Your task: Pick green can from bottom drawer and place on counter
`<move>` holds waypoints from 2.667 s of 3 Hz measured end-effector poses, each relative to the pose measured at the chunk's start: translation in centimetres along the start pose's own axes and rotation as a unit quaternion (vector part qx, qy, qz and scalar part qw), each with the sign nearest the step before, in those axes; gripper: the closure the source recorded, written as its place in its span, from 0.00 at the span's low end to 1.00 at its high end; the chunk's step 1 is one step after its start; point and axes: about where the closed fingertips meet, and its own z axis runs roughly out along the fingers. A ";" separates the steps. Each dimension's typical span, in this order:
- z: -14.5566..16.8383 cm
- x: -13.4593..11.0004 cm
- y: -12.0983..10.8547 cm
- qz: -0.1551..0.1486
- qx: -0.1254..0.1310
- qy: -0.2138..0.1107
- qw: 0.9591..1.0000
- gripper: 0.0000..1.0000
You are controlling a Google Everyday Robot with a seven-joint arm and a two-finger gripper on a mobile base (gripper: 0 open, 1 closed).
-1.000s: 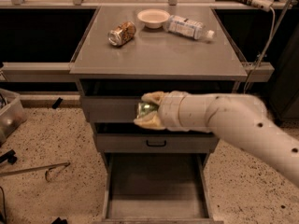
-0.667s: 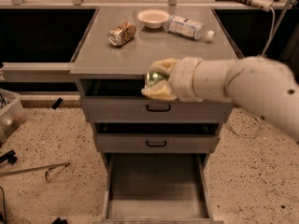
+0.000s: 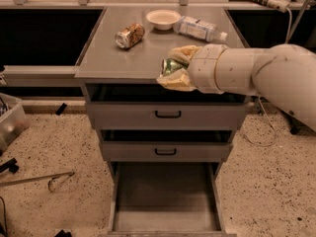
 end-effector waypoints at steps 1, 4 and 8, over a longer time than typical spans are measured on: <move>1.4 0.1 -2.3 -0.026 0.007 -0.006 1.000 1.00; 14.1 8.1 -14.0 -0.111 -0.007 0.075 0.991 1.00; 18.6 10.6 -14.7 -0.008 -0.019 0.079 0.997 1.00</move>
Offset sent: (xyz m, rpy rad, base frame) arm 0.2054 0.0048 0.0568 -0.1208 -0.2547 0.0411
